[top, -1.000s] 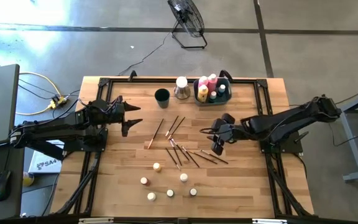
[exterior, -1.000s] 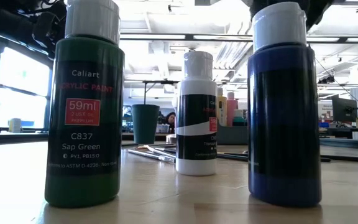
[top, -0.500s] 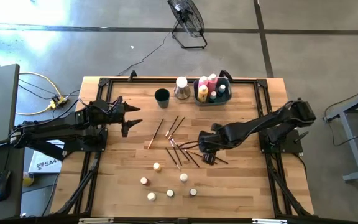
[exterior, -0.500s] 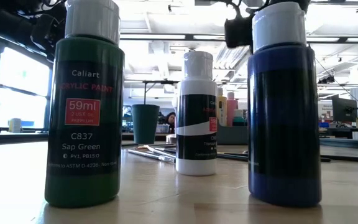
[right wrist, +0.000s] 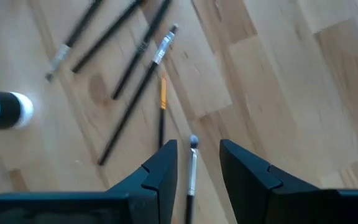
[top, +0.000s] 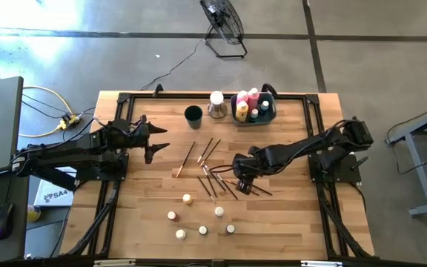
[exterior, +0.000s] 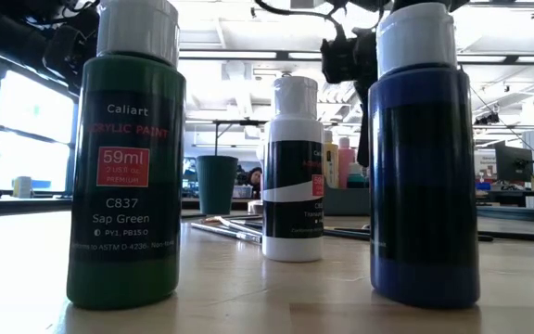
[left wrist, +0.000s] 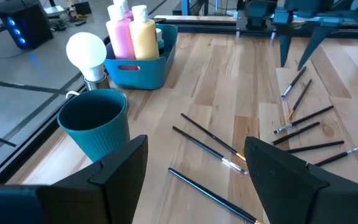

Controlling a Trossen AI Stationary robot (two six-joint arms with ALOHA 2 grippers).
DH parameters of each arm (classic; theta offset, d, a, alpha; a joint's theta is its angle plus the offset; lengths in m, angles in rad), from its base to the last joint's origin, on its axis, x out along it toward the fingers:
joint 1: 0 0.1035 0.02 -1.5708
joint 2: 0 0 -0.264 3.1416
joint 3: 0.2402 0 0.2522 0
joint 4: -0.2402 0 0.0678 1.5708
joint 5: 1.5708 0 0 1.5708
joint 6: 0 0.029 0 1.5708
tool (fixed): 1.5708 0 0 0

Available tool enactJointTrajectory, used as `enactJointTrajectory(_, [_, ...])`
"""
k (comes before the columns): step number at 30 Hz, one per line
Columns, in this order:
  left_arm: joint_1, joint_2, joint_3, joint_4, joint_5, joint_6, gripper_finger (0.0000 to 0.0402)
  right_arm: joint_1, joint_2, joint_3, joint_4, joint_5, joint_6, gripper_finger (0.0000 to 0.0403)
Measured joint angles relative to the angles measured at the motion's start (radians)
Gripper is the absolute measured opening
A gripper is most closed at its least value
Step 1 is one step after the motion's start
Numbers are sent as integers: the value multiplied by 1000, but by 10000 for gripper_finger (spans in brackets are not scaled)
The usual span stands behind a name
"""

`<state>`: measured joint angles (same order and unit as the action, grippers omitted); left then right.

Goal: Pick & Place Paint Supplies
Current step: Put the silver paintbrush into the blue cup

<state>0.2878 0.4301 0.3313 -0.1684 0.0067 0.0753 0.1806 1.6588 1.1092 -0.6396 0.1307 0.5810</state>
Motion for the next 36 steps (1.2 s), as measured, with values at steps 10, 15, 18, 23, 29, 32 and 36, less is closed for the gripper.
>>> enactJointTrajectory(10, [0,0,0,0,0,1,264,0,0,-76,75,3,52,114])
enactJointTrajectory(15, [0,0,0,0,0,1,264,0,0,-114,158,3,54,114])
enactJointTrajectory(18, [0,0,0,0,0,1,264,0,0,-133,186,1,55,114])
enactJointTrajectory(23, [0,0,0,0,0,1,264,0,3,-136,208,1,55,108])
enactJointTrajectory(29, [0,0,0,0,0,1,264,1,51,-136,255,-5,50,86])
enactJointTrajectory(32, [0,0,0,-6,0,1,264,3,71,-138,251,-5,51,81])
enactJointTrajectory(36, [0,0,0,-9,0,2,264,3,92,-136,262,-8,47,80])
